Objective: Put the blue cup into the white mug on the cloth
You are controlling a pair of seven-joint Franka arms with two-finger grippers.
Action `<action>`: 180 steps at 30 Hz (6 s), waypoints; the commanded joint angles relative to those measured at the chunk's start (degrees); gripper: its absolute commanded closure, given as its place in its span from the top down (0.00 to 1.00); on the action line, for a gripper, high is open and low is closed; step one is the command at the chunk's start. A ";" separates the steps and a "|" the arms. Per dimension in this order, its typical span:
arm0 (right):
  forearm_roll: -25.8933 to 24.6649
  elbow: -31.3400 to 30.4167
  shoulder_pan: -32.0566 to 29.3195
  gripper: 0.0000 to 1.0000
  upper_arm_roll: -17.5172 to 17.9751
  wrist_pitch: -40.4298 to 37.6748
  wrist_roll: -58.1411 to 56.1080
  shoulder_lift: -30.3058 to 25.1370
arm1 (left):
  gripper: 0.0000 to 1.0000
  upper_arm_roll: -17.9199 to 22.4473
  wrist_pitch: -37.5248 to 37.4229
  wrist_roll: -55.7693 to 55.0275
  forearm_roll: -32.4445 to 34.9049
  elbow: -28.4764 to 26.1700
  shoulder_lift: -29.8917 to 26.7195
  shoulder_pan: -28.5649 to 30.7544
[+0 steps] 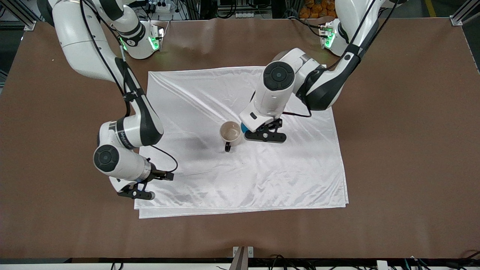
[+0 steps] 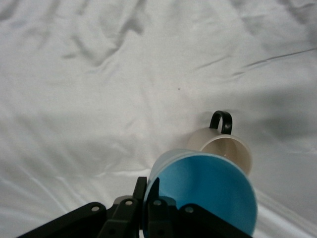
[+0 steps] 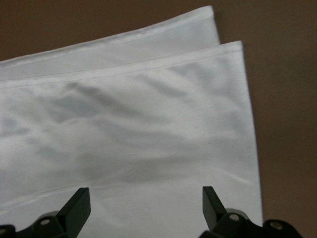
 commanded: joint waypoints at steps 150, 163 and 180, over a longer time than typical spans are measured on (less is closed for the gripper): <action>-6.86 -5.78 -14.70 1.00 1.65 -31.00 -18.39 -42.98 | 1.00 8.37 -16.04 9.33 -1.03 1.58 -20.79 27.43; -6.68 -5.78 -12.94 1.00 -0.29 -30.47 -18.30 -43.07 | 1.00 8.90 -16.83 14.16 -6.04 0.26 -22.98 30.16; -4.75 -6.05 -12.50 1.00 -0.11 -33.90 -13.29 -42.98 | 1.00 10.48 -20.70 24.43 -8.32 -1.50 -25.27 30.16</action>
